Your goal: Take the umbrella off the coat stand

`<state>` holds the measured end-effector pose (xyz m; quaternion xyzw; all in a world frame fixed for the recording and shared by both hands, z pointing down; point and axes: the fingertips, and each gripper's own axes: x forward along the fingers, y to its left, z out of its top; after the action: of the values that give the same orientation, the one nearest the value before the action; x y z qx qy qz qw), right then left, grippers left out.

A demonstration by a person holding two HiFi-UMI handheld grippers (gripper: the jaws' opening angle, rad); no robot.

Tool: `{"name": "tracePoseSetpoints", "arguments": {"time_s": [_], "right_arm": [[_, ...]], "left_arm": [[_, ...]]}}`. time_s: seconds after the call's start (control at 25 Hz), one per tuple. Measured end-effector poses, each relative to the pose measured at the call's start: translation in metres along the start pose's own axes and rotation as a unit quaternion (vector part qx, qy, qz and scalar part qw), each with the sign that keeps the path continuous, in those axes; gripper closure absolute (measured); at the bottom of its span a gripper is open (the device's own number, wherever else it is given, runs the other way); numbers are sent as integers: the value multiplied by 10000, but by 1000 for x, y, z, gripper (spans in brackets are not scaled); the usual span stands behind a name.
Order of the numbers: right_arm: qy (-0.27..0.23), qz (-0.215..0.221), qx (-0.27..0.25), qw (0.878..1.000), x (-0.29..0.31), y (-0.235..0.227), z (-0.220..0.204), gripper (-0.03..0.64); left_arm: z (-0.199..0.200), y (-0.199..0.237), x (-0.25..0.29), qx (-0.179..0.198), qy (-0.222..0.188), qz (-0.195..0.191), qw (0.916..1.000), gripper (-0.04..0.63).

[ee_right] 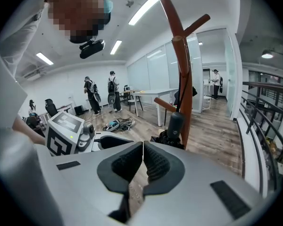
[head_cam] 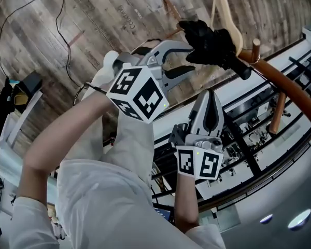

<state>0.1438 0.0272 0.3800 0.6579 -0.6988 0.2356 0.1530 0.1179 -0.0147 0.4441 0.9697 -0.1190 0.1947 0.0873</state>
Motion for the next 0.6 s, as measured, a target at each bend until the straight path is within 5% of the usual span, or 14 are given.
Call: {"name": "tracePoseSetpoints", "arguments": {"time_s": [0.6], "right_arm": [[211,124,-18,9997,28,-29,-28,582]], "left_arm": [[-26,23,63,696,283,-299,9967,285]]}}
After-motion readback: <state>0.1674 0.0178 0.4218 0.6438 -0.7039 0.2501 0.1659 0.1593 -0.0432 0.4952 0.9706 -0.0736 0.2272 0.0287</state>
